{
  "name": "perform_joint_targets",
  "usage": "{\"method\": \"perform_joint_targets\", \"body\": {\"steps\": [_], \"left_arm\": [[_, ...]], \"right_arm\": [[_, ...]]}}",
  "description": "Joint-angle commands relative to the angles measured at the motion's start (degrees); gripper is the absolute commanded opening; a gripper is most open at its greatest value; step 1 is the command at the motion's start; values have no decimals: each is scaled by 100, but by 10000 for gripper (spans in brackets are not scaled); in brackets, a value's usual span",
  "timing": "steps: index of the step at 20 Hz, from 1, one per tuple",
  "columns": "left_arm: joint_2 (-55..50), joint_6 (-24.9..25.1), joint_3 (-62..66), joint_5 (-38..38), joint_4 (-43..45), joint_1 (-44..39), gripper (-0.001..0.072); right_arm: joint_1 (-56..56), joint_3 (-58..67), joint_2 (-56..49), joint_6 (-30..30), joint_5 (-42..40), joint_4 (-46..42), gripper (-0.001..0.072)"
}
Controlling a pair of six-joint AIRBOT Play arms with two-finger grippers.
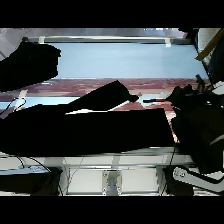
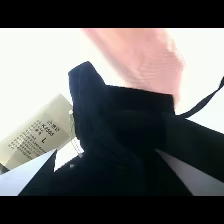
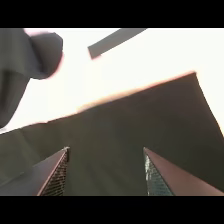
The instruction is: Fold the clothes and pants, and hang the long-sleeved shirts on hangers.
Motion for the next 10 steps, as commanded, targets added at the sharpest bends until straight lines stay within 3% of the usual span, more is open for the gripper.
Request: {"method": "perform_joint_targets", "body": {"steps": [1, 2, 3, 4, 5, 10], "left_arm": [[-531, -37, 46, 57, 415, -173, 687], [-584, 105, 48, 52, 310, -190, 676], [-627, 393, 48, -46, 79, -192, 527], [-656, 719, 48, -155, -205, -199, 180], [-658, 1027, 48, -234, -411, -225, 22], [-654, 1119, 203, -201, -400, -461, 12]], "right_arm": [[621, 238, -809, -22, -887, 671, 538], [800, 402, -990, -20, -949, 671, 538], [973, 595, -1185, -15, -949, 671, 537], [1119, 772, -1366, -15, -949, 669, 536], [1257, 949, -1554, -15, -949, 667, 536], [1591, 1808, -2529, 116, -791, 673, 532]]}}
